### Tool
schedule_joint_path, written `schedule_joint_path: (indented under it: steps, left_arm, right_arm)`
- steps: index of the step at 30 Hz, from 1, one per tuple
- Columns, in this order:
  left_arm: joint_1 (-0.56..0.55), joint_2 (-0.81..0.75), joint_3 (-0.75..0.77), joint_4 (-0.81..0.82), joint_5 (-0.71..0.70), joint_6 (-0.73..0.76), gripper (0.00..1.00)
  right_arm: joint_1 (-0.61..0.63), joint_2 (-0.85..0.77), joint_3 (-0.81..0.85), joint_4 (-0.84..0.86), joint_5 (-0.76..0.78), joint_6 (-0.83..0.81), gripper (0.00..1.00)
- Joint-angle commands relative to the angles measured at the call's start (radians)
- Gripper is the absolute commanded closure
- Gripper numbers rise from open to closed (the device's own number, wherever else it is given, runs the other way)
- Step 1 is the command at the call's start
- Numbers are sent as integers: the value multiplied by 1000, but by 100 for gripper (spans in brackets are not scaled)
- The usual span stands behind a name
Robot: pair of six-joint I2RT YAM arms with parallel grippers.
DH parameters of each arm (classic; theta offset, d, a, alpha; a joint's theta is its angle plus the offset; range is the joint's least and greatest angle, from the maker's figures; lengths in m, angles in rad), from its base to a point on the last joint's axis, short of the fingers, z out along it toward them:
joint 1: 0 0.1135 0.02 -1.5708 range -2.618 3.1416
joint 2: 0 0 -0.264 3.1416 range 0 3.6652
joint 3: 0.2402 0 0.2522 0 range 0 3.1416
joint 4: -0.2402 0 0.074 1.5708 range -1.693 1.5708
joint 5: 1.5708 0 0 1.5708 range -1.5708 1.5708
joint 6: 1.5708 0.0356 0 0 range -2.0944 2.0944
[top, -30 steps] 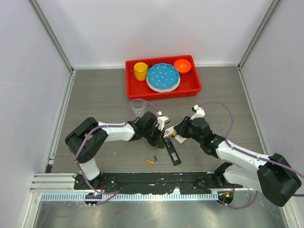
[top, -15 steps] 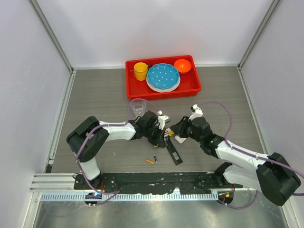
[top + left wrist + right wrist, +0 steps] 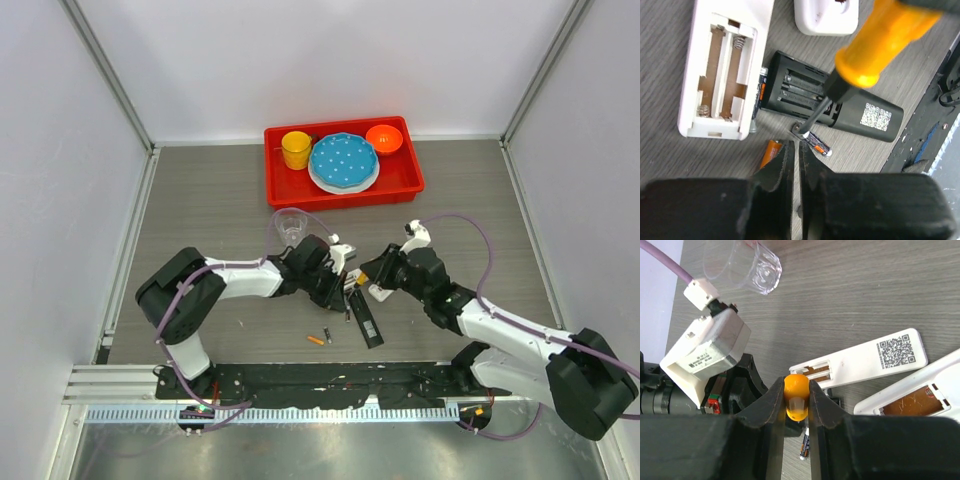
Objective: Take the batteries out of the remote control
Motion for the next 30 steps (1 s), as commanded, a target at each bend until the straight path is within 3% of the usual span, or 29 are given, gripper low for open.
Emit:
schedule_joint_path:
  steps: [1, 6, 8, 13, 18, 25, 30]
  left_arm:
    - [5, -83, -49, 59, 69, 29, 83]
    - [5, -172, -60, 177, 129, -86, 62]
    - [5, -224, -49, 176, 115, -114, 49]
    - [5, -358, -8, 39, -6, -191, 20]
    - [5, -533, -5, -154, -214, -240, 1]
    - [5, -782, 61, -570, -631, -283, 0]
    - [5, -915, 43, -787, -914, -399, 0]
  right_arm:
    - [6, -57, 35, -8, 61, -20, 99]
    - [6, -91, 82, -78, 61, -46, 99]
    - [6, -119, 96, -100, 59, -49, 99]
    - [4, -162, 139, -198, 23, -32, 99]
    - [4, -176, 176, -273, -37, -11, 99]
    - [4, -114, 232, -283, -86, -10, 99]
    - [4, 30, 331, -255, -129, -43, 99]
